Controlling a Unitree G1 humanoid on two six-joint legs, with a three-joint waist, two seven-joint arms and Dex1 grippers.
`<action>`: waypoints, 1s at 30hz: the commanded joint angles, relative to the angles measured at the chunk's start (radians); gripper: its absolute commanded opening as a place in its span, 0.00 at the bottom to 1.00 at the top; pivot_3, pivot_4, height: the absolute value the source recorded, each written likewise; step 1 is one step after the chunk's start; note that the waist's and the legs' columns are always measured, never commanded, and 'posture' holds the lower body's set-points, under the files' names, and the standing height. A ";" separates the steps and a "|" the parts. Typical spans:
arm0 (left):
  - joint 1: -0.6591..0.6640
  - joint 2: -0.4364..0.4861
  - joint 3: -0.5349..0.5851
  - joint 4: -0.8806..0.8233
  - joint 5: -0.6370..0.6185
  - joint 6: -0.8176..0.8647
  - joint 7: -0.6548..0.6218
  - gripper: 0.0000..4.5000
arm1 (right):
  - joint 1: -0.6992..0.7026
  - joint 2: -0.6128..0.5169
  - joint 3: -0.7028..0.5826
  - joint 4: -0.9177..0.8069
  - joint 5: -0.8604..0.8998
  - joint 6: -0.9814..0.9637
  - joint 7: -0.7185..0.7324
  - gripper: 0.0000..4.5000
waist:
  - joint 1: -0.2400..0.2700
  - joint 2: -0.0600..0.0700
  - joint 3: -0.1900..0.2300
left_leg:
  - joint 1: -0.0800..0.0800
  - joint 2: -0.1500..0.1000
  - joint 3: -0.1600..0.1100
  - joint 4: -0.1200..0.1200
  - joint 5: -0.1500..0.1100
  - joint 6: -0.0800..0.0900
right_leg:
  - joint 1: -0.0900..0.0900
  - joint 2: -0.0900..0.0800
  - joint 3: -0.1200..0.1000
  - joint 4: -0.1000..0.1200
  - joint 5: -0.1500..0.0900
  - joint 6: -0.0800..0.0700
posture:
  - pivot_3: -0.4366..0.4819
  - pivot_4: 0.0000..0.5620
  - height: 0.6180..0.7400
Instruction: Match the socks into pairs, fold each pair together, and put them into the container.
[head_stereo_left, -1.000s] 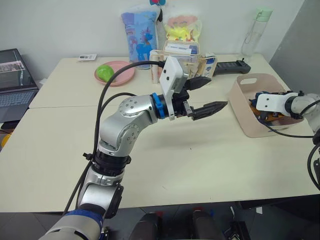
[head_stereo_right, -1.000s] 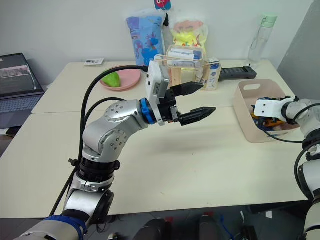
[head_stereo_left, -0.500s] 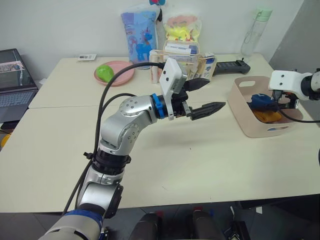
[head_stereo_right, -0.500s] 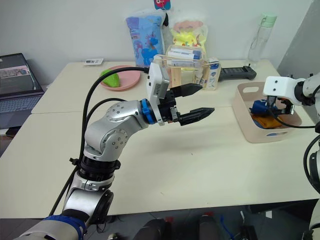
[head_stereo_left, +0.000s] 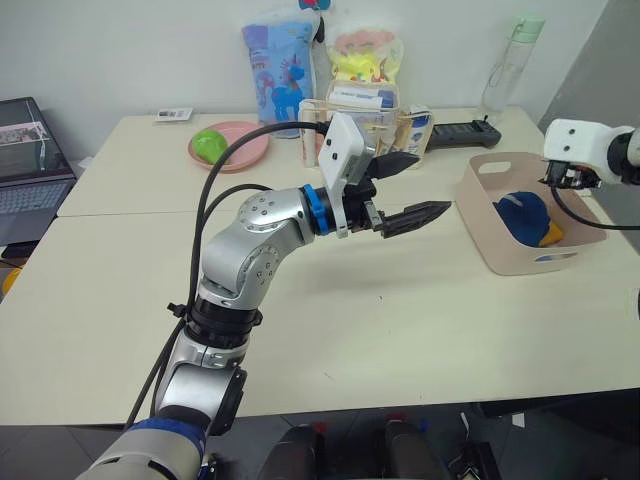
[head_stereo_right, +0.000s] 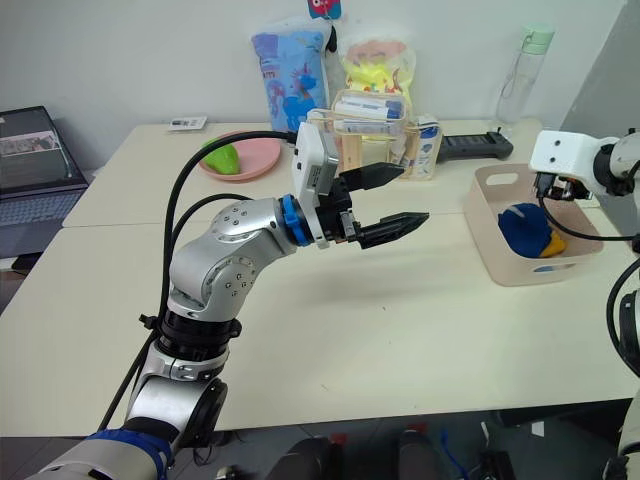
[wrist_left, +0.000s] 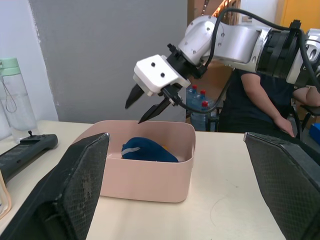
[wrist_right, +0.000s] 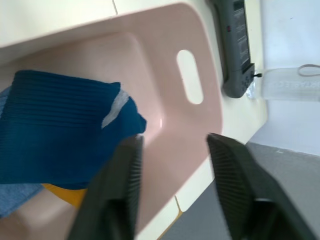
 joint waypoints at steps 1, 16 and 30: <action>-0.017 0.005 0.012 -0.022 -0.003 -0.009 -0.002 1.00 | 0.000 0.014 0.007 0.022 -0.030 -0.034 -0.089 0.15 | -0.001 0.000 0.000 | 0.000 0.000 0.000 0.000 0.000 0.000 | 0.000 0.000 0.000 0.000 0.000 0.000 | 0.48 0.27 1.00; -0.004 0.000 -0.004 -0.053 -0.008 0.017 0.002 1.00 | 0.056 0.099 0.073 0.203 -0.113 -0.029 -0.244 0.01 | -0.004 0.000 0.000 | 0.000 0.000 0.000 0.000 0.000 0.000 | 0.000 0.000 0.000 0.000 0.000 0.000 | 0.48 0.27 1.00; 0.006 0.052 0.027 -0.050 -0.003 0.015 -0.012 1.00 | -0.069 0.046 0.000 0.139 -0.056 -0.054 -0.288 0.01 | -0.005 0.001 0.000 | 0.000 0.000 0.001 0.000 0.000 0.000 | 0.000 0.000 0.000 0.001 0.000 0.000 | 0.48 0.27 1.00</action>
